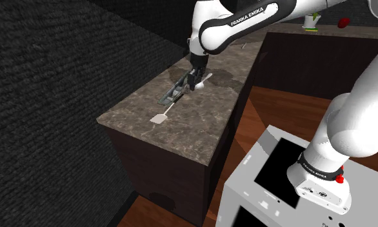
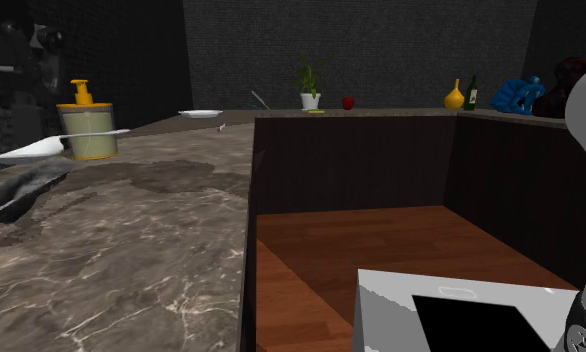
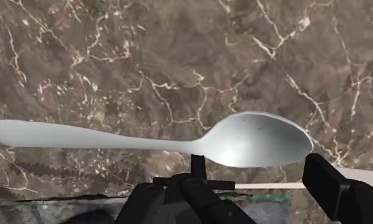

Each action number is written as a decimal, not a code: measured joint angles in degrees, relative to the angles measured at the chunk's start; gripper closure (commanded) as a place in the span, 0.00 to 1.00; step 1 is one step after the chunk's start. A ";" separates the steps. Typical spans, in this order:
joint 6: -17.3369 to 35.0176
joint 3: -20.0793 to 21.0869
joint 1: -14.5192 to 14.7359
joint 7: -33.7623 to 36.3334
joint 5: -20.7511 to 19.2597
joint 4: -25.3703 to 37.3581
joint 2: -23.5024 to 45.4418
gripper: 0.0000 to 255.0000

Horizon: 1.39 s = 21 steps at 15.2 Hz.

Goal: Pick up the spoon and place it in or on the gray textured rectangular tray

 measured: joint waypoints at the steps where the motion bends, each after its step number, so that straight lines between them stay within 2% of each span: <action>1: -0.38 -0.10 -0.09 -0.19 -0.02 2.73 2.37 1.00; 8: -5.08 -0.92 -1.01 -2.18 0.31 22.32 17.26 1.00; 13: -11.56 -1.19 -1.70 -3.34 0.69 42.23 30.68 1.00; 14: -12.14 -1.22 -1.84 -3.53 0.74 44.32 32.19 1.00; 17: -11.18 -1.26 -2.01 -3.74 0.79 45.25 34.09 1.00; 21: -8.41 -1.24 -1.91 -3.60 0.75 43.11 34.72 1.00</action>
